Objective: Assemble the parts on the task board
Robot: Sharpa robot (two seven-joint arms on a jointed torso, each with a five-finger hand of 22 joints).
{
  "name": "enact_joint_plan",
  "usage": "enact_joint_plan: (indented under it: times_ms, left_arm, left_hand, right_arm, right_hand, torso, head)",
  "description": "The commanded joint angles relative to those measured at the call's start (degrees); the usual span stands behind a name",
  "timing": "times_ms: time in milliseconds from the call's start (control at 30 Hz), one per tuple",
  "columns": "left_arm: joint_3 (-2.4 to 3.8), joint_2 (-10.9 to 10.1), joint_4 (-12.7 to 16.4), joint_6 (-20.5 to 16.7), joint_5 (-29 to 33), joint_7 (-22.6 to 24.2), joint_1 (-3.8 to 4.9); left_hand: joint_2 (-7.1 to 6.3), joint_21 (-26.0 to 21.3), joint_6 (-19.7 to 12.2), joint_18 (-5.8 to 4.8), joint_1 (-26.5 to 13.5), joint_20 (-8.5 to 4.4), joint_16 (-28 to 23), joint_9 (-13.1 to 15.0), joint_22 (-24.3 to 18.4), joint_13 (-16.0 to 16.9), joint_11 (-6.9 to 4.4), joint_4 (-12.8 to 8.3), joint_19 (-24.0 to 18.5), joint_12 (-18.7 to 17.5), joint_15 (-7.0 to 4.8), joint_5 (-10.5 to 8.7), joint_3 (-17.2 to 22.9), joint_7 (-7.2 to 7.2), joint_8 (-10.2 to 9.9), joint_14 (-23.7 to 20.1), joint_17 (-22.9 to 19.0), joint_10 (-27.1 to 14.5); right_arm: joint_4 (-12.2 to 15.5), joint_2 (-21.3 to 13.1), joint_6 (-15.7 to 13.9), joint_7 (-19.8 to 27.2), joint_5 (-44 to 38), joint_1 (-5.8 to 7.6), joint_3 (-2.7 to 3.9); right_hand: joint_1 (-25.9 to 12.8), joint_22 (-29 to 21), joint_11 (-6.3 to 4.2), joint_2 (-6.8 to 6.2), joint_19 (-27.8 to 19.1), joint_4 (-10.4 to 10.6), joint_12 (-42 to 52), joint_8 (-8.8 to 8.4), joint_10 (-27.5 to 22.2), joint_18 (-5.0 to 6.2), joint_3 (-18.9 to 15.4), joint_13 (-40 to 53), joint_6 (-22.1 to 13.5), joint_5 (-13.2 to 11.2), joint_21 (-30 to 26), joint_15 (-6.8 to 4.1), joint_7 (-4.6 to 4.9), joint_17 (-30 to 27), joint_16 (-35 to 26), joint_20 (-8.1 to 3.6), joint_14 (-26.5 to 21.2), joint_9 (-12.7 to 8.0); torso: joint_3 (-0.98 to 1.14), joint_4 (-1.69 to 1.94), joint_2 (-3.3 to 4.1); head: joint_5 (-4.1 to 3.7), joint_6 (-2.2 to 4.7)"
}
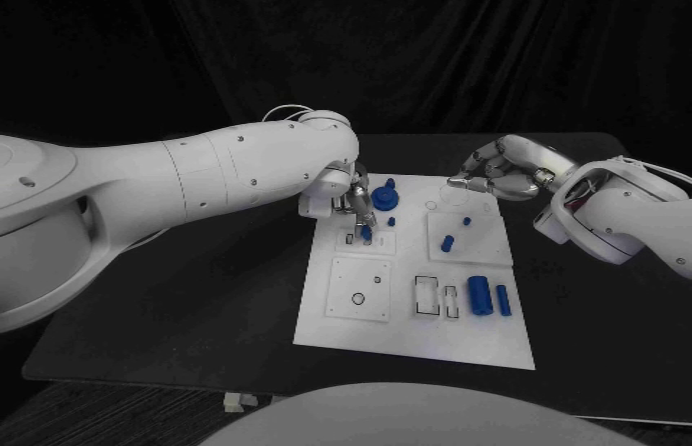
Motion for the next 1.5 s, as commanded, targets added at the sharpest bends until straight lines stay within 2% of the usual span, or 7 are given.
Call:
enact_joint_plan:
  times_ms: [33, 467, 933, 1200, 1500]
  left_arm:
    - [0.05, 0.3, 0.1, 0.5, -0.3, -1.9, -0.18]
    - [0.05, 0.7, 0.0, 0.6, -0.3, -2.1, -0.84]
    - [0.04, -0.1, 0.3, -1.6, -0.3, -1.8, -0.95]
    - [0.04, -0.3, 0.6, -1.5, -4.3, -0.8, -0.95]
    - [0.04, -0.2, 0.6, -0.8, -5.6, -0.3, -0.96]
  left_hand:
    - [0.31, -0.3, 0.4, -0.27, 0.0, -0.47, 0.1, 0.2, 13.2, 15.1, -0.51, 0.0, 4.7, 0.2, -0.53, 0.27, 0.2, -0.16, 0.4, 6.1, 15.1, 6.1]
    - [0.37, -0.3, 0.4, -0.26, -0.1, -0.56, 0.1, 0.6, 13.2, 15.1, -0.60, 0.0, 4.6, 0.2, -0.62, 0.48, 0.4, -0.24, 0.6, 6.1, 15.1, 6.1]
    - [0.42, -0.5, 0.2, -0.20, -0.1, -0.62, 0.1, 0.8, 13.0, 15.1, -0.62, 0.0, 4.5, 0.2, -0.66, 0.65, 0.5, -0.23, 0.6, 6.1, 15.1, 6.1]
    - [0.41, -0.4, 0.2, -0.21, -0.1, -0.64, 0.1, 0.9, 13.0, 15.1, -0.63, 0.0, 4.5, 0.2, -0.67, 0.69, 0.6, -0.23, 0.6, 6.1, 15.1, 6.1]
    - [0.38, -0.5, 0.2, -0.21, -0.1, -0.65, 0.1, 1.0, 13.0, 15.1, -0.63, 0.0, 4.5, 0.2, -0.68, 0.68, 0.6, -0.24, 0.7, 6.1, 15.1, 6.1]
  right_arm:
    - [-0.1, 0.0, 0.4, -0.8, 0.0, -0.20, 0.04]
    - [-0.2, 0.0, 0.3, -0.7, 0.0, -0.38, 0.04]
    - [-0.2, -0.1, 0.3, -0.6, 0.0, -0.58, 0.04]
    - [-0.2, -0.2, 0.3, -0.6, 0.0, -0.75, 0.04]
    - [-0.3, -0.1, 0.4, -0.6, 0.0, -0.81, 0.04]
  right_hand:
    - [0.6, 15.1, 0.43, 0.20, 6.1, 0.0, 0.2, 0.39, 5.9, -0.91, -0.5, 15.1, -0.4, 0.2, 0.2, 0.46, -0.15, 15.1, 0.1, 0.44, 5.9, 0.0]
    - [0.8, 15.1, 0.44, 0.20, 6.1, 0.0, 0.2, 0.39, 5.9, -0.91, -0.5, 15.1, -0.5, 0.3, 0.2, 0.47, -0.13, 15.1, 0.1, 0.46, 5.9, 0.0]
    - [0.9, 15.1, 0.46, 0.21, 6.1, 0.0, 0.2, 0.38, 5.9, -0.91, -0.6, 15.1, -0.6, 0.3, 0.2, 0.48, -0.11, 15.1, 0.1, 0.47, 5.9, 0.0]
    - [0.9, 15.1, 0.47, 0.23, 6.1, 0.0, 0.2, 0.38, 5.9, -0.91, -0.6, 15.1, -0.7, 0.4, 0.2, 0.50, -0.09, 15.1, 0.1, 0.48, 5.9, 0.0]
    - [1.0, 15.1, 0.48, 0.23, 6.1, 0.0, 0.2, 0.39, 5.9, -0.91, -0.6, 15.1, -0.7, 0.4, 0.2, 0.50, -0.08, 15.1, 0.1, 0.49, 5.9, 0.0]
  torso:
    - [-0.01, 0.00, 0.01]
    - [-0.01, -0.01, -0.04]
    - [-0.08, 0.02, 0.02]
    - [-0.07, -0.01, 0.05]
    - [-0.06, 0.03, -0.01]
  head:
    - [0.03, 0.01]
    - [0.12, 0.01]
    - [0.24, 0.01]
    - [0.30, 0.01]
    - [0.22, 0.01]
